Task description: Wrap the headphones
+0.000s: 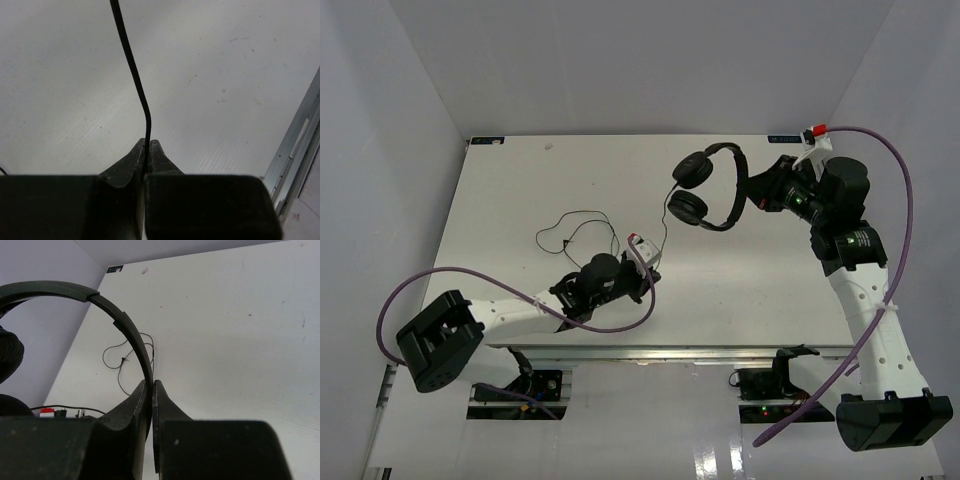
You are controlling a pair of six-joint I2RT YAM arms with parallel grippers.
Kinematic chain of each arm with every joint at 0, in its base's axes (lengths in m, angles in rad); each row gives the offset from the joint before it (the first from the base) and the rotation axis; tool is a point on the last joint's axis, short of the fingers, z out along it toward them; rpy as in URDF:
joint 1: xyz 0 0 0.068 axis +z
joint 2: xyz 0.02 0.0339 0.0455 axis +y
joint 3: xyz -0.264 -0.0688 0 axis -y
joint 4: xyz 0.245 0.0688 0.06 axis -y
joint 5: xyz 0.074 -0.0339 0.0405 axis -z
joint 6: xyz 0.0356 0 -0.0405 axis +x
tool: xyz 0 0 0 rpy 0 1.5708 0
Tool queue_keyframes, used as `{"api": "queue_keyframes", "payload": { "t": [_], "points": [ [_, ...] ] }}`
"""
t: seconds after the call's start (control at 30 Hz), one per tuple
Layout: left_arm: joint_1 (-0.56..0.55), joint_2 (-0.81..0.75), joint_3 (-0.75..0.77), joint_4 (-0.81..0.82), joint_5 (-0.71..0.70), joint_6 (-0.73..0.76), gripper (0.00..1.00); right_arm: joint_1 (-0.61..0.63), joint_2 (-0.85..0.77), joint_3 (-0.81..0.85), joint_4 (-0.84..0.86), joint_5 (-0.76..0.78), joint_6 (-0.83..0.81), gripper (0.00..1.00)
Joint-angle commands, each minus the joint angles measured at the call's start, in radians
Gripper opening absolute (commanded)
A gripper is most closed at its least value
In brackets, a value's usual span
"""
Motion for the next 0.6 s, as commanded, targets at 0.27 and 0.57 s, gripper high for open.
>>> {"api": "queue_keyframes", "payload": {
  "t": [0.27, 0.57],
  "points": [
    [-0.045, 0.130, 0.226, -0.057, -0.111, -0.049, 0.20, -0.004, 0.081, -0.077, 0.209, 0.054, 0.374, 0.08],
    [-0.061, 0.191, 0.298, -0.099, -0.131, -0.053, 0.18, -0.004, 0.176, -0.070, 0.250, 0.061, 0.439, 0.08]
  ]
}}
